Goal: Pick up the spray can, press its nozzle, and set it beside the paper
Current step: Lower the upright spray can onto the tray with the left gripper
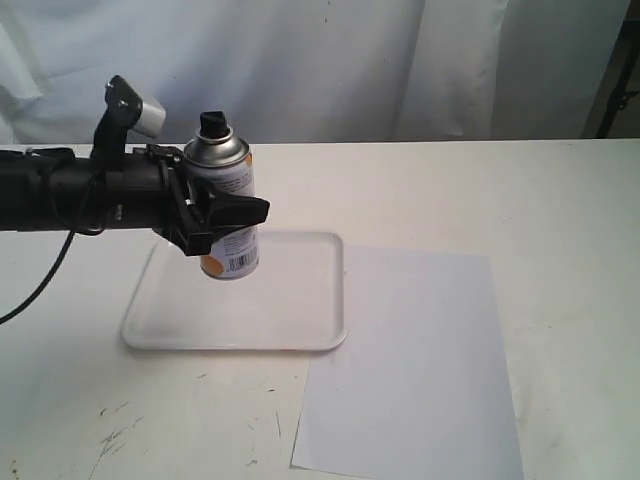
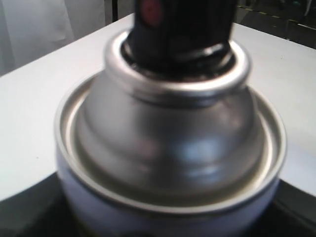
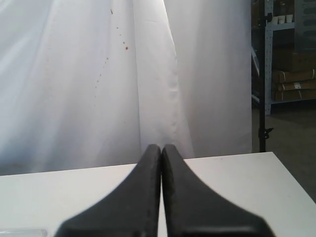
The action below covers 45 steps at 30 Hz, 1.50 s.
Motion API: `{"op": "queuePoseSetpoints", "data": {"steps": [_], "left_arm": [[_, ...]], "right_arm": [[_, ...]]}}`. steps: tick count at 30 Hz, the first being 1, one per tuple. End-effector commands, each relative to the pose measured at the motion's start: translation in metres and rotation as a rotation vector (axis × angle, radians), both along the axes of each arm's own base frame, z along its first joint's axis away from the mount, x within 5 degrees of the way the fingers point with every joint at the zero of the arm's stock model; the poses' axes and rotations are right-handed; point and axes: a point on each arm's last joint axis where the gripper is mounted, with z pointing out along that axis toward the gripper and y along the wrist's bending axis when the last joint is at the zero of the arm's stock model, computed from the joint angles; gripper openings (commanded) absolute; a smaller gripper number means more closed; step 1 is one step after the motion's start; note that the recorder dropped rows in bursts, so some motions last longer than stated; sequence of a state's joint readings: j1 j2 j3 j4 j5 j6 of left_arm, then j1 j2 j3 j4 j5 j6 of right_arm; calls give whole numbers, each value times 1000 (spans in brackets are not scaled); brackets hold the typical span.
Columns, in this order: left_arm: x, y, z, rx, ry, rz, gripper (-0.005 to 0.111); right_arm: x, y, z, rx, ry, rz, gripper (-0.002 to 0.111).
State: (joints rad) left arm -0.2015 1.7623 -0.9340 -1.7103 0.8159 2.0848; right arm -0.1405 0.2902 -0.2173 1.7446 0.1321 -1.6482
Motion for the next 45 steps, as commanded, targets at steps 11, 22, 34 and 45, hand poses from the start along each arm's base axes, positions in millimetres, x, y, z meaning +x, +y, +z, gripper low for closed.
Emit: {"op": "queuePoseSetpoints", "data": {"steps": [11, 22, 34, 45], "left_arm": [[58, -17, -31, -105, 19, -67, 0], [78, -21, -80, -93, 99, -65, 1], [75, -23, -105, -119, 163, -94, 22], [85, -24, -96, -106, 120, -78, 22]], "right_arm": [[-1, 2, 0, 1, -7, 22, 0], [-1, 2, 0, 1, -7, 22, 0], [-1, 2, 0, 2, -6, 21, 0], [-1, 2, 0, 2, -6, 19, 0]]}}
